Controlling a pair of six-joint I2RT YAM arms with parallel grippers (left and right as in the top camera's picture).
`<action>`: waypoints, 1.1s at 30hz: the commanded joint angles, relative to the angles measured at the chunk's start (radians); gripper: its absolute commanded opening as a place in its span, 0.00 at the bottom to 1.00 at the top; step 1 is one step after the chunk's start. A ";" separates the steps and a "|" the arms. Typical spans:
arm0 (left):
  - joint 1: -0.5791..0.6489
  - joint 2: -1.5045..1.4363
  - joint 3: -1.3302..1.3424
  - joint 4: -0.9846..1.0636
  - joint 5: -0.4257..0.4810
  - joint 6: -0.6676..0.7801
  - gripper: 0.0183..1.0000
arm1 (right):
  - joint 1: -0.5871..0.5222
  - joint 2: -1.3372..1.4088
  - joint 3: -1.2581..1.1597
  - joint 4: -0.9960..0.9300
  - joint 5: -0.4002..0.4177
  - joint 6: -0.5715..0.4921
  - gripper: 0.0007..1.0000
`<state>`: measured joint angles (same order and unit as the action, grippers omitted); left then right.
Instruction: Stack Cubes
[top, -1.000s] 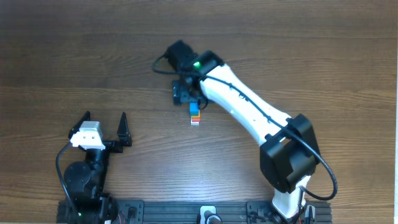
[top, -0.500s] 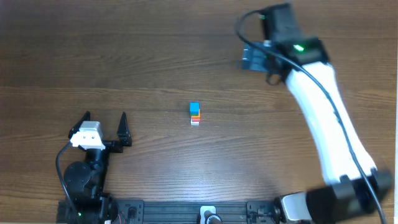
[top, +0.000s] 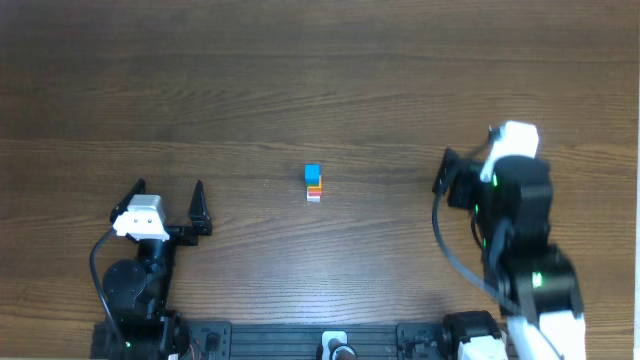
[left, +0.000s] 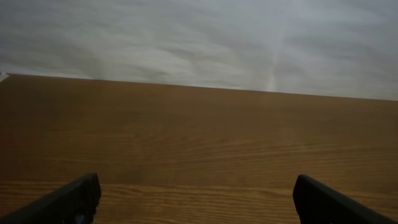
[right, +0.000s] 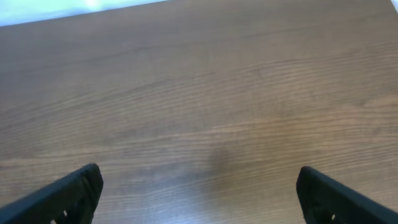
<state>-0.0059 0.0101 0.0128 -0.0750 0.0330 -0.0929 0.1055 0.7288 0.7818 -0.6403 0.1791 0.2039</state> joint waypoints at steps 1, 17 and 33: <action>0.003 -0.005 -0.007 0.000 -0.008 0.018 1.00 | -0.005 -0.218 -0.192 0.112 -0.006 -0.058 0.99; 0.003 -0.005 -0.007 0.000 -0.008 0.018 1.00 | -0.040 -0.725 -0.603 0.428 -0.069 -0.134 0.99; 0.003 -0.005 -0.007 0.000 -0.008 0.018 1.00 | -0.040 -0.724 -0.778 0.591 -0.063 -0.153 0.99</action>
<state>-0.0059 0.0101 0.0128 -0.0746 0.0330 -0.0929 0.0723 0.0158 0.0368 -0.0628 0.1223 0.0559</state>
